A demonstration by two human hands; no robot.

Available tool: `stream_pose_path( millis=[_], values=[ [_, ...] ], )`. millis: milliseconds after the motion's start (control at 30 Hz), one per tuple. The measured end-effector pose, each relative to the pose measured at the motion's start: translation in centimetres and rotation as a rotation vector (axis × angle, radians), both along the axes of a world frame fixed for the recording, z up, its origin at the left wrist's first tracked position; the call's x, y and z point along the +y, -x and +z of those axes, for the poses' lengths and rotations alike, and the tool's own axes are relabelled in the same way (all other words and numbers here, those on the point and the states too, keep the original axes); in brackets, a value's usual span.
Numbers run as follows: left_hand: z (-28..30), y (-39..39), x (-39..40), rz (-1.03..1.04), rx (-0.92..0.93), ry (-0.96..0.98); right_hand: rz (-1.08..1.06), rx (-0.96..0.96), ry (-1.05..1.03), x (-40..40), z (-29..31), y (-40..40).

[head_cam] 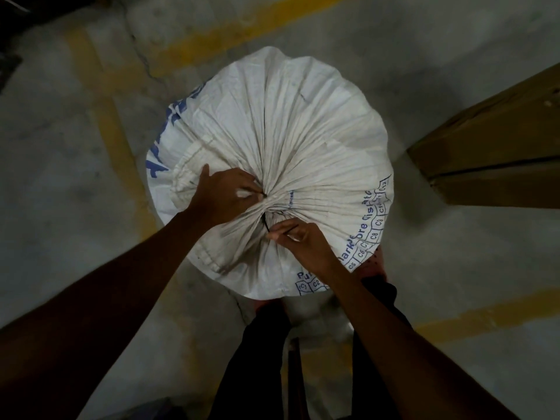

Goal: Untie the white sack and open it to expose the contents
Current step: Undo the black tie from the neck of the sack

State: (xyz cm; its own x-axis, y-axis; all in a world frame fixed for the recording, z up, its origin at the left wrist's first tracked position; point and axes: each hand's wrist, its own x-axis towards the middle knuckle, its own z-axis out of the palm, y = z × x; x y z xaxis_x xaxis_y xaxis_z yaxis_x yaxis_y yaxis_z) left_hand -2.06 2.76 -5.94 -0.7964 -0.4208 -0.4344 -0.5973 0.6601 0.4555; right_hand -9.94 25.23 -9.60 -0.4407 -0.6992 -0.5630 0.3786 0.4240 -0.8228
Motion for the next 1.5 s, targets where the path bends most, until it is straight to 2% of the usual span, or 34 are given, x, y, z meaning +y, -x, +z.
stream_pose_path(
  millis=[267, 467, 600, 733, 867, 933, 1000, 1133, 1333, 1433, 1500],
  values=[
    [0.1, 1.1, 1.1, 0.226, 0.065, -0.023, -0.006, 0.039, -0.024, -0.6, 0.9, -0.2],
    [1.0, 1.5, 0.4, 0.343, 0.305, -0.128, 0.008, 0.070, 0.056, -1.2, 2.5, 0.9],
    [2.3, 1.6, 0.0, 0.355, 0.466, -0.125, -0.130, 0.001, 0.118, -2.5, 4.4, 2.0],
    [3.5, 1.8, -0.7, 0.426, 0.598, -0.058, -0.225, 0.196, 0.099, -5.9, 4.5, 2.8],
    [4.2, 1.9, -1.5, 0.431, 0.626, -0.015, -0.007, 0.470, 0.023, -10.2, 4.2, 3.3],
    [4.5, 2.0, -1.9, 0.441, 0.656, -0.012, 0.108, 0.530, -0.038, -11.5, 4.2, 3.7],
    [4.5, 2.1, -2.3, 0.462, 0.676, -0.009, 0.132, 0.550, -0.049, -11.9, 4.5, 4.0],
    [4.2, 2.6, -3.0, 0.525, 0.690, 0.001, 0.043, 0.441, 0.035, -10.4, 6.2, 4.2],
    [3.8, 4.1, -2.4, 0.549, 0.682, -0.030, -0.140, -0.001, 0.257, -6.9, 10.0, 6.3],
    [3.8, 5.2, -1.7, 0.565, 0.681, -0.051, -0.174, -0.218, 0.284, -4.7, 10.7, 7.9],
    [3.9, 6.1, -1.3, 0.546, 0.667, -0.063, -0.219, -0.298, 0.287, -3.4, 11.0, 8.5]
  ],
)
